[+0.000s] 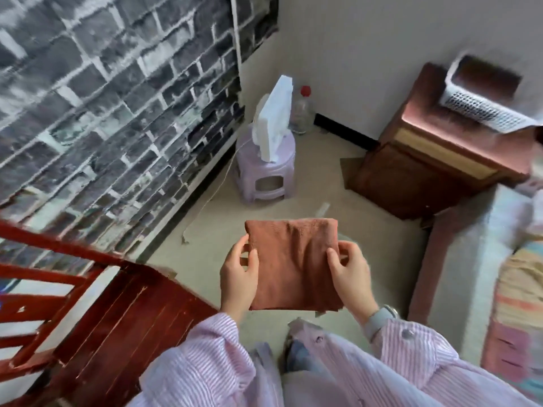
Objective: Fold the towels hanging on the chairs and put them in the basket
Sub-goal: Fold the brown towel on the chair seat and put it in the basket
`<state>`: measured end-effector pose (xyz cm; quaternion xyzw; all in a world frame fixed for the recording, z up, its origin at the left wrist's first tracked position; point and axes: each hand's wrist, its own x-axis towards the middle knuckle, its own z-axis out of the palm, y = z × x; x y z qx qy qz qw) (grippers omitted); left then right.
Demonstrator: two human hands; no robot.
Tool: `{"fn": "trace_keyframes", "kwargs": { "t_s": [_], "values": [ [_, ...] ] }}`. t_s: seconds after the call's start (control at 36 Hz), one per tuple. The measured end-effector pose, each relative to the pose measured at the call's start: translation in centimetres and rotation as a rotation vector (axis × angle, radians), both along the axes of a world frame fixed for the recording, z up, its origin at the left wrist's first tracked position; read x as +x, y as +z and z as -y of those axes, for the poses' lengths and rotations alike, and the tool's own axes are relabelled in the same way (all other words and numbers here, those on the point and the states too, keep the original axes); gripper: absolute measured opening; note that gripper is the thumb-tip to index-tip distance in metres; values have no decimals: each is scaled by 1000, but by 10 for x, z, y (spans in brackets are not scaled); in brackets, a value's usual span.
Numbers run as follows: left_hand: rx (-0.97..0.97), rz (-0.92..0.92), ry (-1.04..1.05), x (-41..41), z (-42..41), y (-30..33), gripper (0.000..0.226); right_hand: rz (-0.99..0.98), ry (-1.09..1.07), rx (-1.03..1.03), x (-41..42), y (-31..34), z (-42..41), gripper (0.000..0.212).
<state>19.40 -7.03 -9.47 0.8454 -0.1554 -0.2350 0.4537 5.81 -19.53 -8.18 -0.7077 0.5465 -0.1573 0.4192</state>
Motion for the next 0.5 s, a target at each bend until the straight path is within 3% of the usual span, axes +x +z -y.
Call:
{"fn": "trace_keyframes", "kwargs": {
  "t_s": [0.19, 0.5],
  "values": [
    [-54, -48, -137, -32, 141, 20, 34, 91, -191, 0, -48, 26, 112, 28],
    [-127, 20, -415, -24, 336, 28, 33, 185, -382, -101, -68, 32, 264, 25]
  ]
}}
